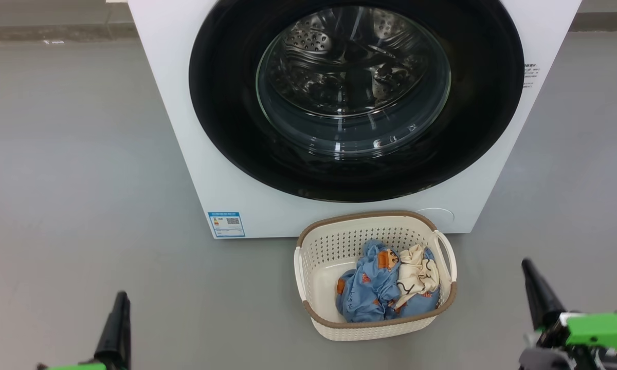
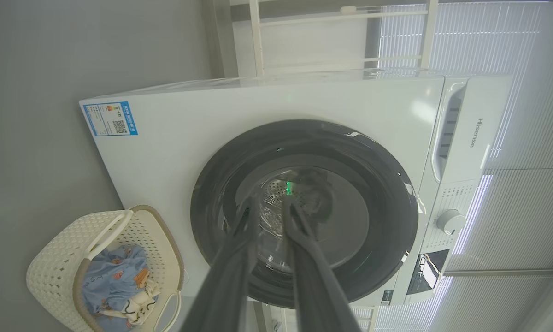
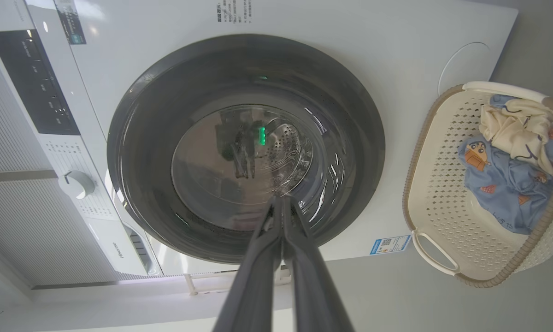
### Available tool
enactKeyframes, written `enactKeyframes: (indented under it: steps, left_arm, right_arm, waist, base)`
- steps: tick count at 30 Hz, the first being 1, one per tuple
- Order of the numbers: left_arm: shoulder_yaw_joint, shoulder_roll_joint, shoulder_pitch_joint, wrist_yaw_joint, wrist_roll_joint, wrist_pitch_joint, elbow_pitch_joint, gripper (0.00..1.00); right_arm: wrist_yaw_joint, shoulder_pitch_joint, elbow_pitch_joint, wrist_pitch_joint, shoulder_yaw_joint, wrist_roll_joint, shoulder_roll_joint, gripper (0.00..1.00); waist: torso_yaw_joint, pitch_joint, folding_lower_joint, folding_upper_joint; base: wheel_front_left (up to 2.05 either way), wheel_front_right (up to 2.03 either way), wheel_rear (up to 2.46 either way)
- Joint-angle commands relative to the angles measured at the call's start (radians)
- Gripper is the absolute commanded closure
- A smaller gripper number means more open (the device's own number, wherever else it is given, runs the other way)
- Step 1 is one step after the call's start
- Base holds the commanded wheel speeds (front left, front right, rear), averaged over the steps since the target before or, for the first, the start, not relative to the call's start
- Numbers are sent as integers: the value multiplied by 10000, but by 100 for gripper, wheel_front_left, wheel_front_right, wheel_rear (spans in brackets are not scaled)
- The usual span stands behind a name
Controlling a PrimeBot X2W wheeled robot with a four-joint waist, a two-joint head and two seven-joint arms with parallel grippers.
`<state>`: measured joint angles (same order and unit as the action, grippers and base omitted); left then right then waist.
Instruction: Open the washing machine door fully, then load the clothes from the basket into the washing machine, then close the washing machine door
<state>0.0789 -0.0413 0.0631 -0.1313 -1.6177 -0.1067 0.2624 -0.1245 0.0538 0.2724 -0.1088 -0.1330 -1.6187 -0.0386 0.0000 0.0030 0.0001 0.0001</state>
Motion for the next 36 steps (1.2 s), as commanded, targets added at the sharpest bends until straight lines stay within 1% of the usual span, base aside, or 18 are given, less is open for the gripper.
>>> enactKeyframes:
  steps: [1,4,6,10,12,15,19,27,36]
  left_arm:
    - [-25,25,-103,2,0,0,143,0]
    - [-61,93,-345,2,5,8,450,0]
    - [-61,89,-335,2,32,53,396,0]
    - [-89,62,-327,2,109,165,302,0]
    - [-99,50,-331,2,135,197,281,0]
    - [-135,18,-343,2,215,295,204,0]
    - [-169,-35,-341,2,351,422,106,0]
    - [-265,-190,-247,3,989,689,-76,0]
    - [-305,-316,-203,3,2221,954,-230,0]
  right_arm:
    - [0,-85,189,0,6,0,59,0]
    - [2,-332,533,9,23,0,174,0]
    - [1,-314,494,49,53,6,169,0]
    - [-1,-286,438,152,116,49,155,0]
    - [-2,-283,434,183,133,70,148,0]
    - [-3,-259,427,279,192,154,124,0]
    - [-5,-180,400,412,299,337,71,0]
    - [-10,29,280,694,443,1112,-89,0]
    - [-15,113,105,961,669,2379,-212,0]
  waist:
    - [0,1,0,-1]
    - [0,3,-1,-1]
    - [3,16,1,-1]
    - [14,-11,22,-1]
    - [16,-18,22,-1]
    - [19,-5,3,-1]
    - [9,20,0,-1]
    - [56,83,0,-1]
    - [128,113,0,-1]
  base:
    - [0,0,0]
    - [0,0,0]
    - [0,0,0]
    - [0,0,0]
    - [0,0,0]
    - [0,0,0]
    - [0,0,0]
    - [0,0,0]
    - [0,0,0]
